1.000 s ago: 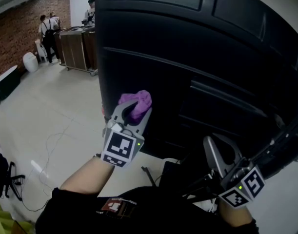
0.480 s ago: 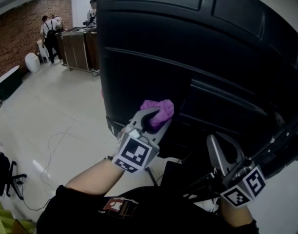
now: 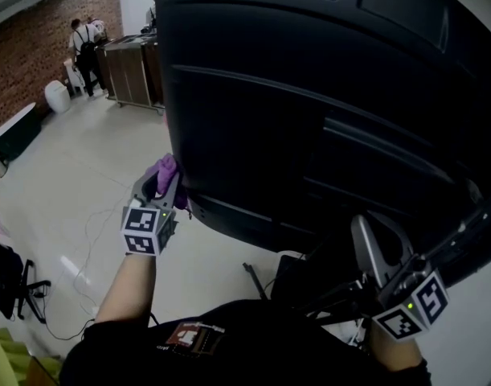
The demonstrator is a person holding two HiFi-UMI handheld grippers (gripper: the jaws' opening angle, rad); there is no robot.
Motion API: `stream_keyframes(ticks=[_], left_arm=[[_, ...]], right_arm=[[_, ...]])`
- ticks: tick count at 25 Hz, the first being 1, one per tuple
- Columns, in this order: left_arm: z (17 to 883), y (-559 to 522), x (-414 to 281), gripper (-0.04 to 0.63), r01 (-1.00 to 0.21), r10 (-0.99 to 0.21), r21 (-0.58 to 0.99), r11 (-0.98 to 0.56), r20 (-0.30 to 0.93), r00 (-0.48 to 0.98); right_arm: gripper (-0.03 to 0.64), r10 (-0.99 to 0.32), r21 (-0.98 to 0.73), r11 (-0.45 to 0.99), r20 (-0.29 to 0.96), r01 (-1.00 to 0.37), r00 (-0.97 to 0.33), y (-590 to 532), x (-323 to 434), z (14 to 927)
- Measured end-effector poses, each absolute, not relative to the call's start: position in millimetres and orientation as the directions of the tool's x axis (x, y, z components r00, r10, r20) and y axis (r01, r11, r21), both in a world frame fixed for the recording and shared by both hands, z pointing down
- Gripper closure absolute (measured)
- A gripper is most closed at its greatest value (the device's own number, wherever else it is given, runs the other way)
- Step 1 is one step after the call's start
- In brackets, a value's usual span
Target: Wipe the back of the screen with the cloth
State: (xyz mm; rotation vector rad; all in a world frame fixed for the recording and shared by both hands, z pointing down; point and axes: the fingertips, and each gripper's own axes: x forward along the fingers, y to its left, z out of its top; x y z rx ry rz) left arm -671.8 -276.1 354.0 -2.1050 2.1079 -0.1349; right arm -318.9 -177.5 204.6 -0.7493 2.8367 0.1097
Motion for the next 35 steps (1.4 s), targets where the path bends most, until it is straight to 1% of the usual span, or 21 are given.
stream_keyframes(ticks=[4, 7, 11, 14, 18, 22, 29, 32, 35], left_arm=[[383.9, -289.3, -674.3, 0.488, -0.988, -1.000, -0.154, -0.007, 0.005, 0.006], [387.0, -294.7, -660.7, 0.488, -0.987, -1.000, -0.158, -0.024, 0.012, 0.022], [383.4, -293.0, -646.4, 0.488, -0.991, -0.999, -0.127, -0.045, 0.016, 0.043], [378.9, -290.5, -618.6, 0.488, -0.987, -0.995, -0.125, -0.104, 0.012, 0.103], [376.2, -288.0, -562.8, 0.488, -0.965, -0.977, -0.150, -0.214, 0.019, 0.214], [374.4, -287.5, -507.9, 0.488, -0.934, -0.945, -0.150, -0.326, 0.023, 0.326], [373.8, -284.4, -434.6, 0.488, -0.868, -0.884, -0.169, -0.466, 0.043, 0.466], [376.0, -283.4, -413.2, 0.488, -0.848, -0.866, -0.183, -0.498, 0.052, 0.498], [376.9, -280.6, -413.7, 0.488, -0.836, -0.854, -0.183, -0.518, 0.056, 0.517]], right_arm=[[0.611, -0.487, 0.018, 0.865, -0.211, -0.501, -0.848, -178.5, -318.5, 205.9], [0.611, -0.492, 0.020, 0.862, -0.206, -0.506, -0.846, -178.6, -318.9, 206.5], [0.611, -0.495, 0.024, 0.860, -0.202, -0.510, -0.845, -178.0, -319.0, 206.7], [0.611, -0.497, 0.029, 0.858, -0.201, -0.513, -0.844, -178.0, -318.9, 206.6], [0.611, -0.500, 0.031, 0.857, -0.199, -0.515, -0.843, -178.4, -319.6, 206.4], [0.611, -0.502, 0.037, 0.855, -0.197, -0.518, -0.842, -177.6, -320.3, 207.4], [0.612, -0.504, 0.043, 0.853, -0.197, -0.521, -0.841, -177.1, -319.5, 209.4], [0.611, -0.503, 0.042, 0.853, -0.198, -0.520, -0.841, -177.5, -319.5, 209.7], [0.611, -0.504, 0.037, 0.853, -0.200, -0.520, -0.840, -177.4, -319.3, 209.7]])
